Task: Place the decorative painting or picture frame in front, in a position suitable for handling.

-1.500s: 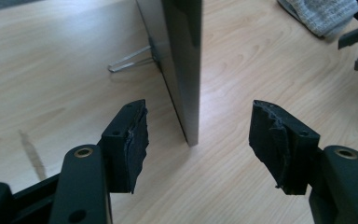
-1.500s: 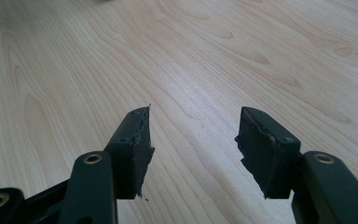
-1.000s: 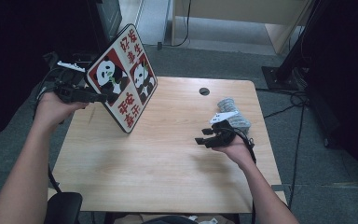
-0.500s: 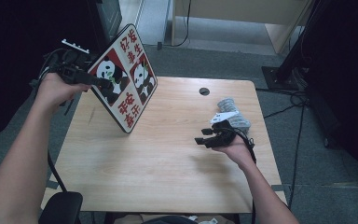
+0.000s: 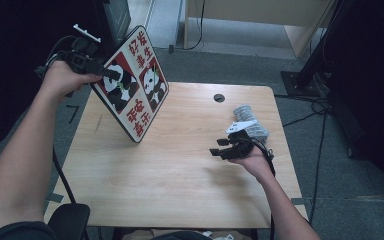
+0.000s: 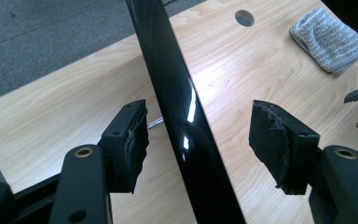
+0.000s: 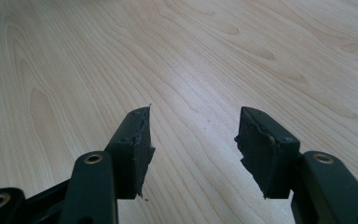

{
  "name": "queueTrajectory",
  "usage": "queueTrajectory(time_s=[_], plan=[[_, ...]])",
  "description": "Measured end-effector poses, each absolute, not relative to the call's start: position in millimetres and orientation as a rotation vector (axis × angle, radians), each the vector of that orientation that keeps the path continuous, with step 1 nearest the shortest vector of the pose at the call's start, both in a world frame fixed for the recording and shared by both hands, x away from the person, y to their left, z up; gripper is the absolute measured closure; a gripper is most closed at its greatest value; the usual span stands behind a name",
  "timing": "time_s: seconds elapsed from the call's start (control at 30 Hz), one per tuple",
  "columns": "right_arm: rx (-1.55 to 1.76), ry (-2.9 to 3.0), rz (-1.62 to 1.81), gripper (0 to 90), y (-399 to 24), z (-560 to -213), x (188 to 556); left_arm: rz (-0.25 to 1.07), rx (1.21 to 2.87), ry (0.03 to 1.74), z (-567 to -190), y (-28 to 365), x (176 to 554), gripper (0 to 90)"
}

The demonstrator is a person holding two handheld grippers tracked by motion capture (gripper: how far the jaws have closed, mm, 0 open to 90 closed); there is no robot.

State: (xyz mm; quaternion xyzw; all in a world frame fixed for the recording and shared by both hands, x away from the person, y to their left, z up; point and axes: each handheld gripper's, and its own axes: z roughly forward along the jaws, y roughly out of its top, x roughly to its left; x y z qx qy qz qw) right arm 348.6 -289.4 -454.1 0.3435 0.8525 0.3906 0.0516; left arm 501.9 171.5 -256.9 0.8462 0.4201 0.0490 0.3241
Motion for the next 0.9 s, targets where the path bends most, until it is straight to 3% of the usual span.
queueTrajectory(time_s=[0.67, 0.9], plan=[[1.067, 2.566, 1.17, 44.9, -300.2, -452.3, 338.1, 0.109, 2.283, 1.14, -246.1, 149.8, 556.8, 38.9], [1.088, 2.557, 1.161, 44.9, -305.7, -453.7, 334.4, 0.082, 2.274, 1.159, -248.2, 145.7, 570.9, 49.6]])
